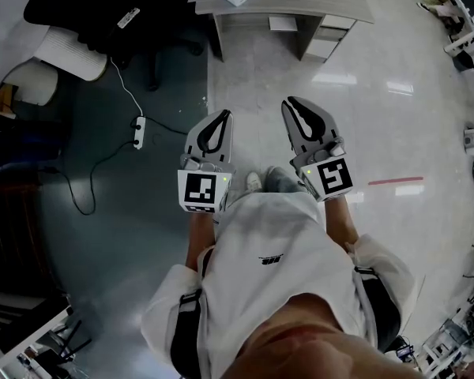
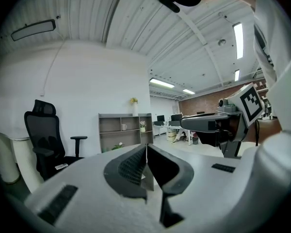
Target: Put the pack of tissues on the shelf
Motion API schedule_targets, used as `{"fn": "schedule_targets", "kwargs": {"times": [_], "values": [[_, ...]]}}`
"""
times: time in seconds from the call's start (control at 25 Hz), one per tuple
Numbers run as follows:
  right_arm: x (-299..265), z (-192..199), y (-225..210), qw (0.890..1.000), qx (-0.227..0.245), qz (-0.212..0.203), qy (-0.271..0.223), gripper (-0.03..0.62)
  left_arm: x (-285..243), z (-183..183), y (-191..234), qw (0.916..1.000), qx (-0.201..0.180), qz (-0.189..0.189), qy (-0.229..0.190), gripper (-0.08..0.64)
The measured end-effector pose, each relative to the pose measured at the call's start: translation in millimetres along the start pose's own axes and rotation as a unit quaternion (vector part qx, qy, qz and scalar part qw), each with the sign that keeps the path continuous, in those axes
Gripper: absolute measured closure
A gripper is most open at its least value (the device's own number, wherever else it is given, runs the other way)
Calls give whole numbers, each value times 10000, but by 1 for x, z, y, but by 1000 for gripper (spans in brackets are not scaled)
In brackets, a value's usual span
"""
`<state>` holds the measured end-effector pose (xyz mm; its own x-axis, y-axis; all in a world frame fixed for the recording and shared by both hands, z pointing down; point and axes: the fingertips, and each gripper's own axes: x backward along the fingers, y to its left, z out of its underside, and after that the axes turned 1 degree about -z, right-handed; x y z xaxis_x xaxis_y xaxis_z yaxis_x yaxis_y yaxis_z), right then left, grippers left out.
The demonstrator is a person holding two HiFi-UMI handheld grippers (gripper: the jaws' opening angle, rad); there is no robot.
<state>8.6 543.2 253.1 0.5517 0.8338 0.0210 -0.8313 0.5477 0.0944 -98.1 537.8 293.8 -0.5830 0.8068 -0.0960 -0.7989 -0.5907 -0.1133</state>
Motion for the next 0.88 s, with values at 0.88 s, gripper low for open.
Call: {"fn": "schedule_targets", "kwargs": {"times": [0.88], "values": [[-77,28,-73,9996,-123,-27,239,563,-99,6,42,9999,-47,66,142,528]]}}
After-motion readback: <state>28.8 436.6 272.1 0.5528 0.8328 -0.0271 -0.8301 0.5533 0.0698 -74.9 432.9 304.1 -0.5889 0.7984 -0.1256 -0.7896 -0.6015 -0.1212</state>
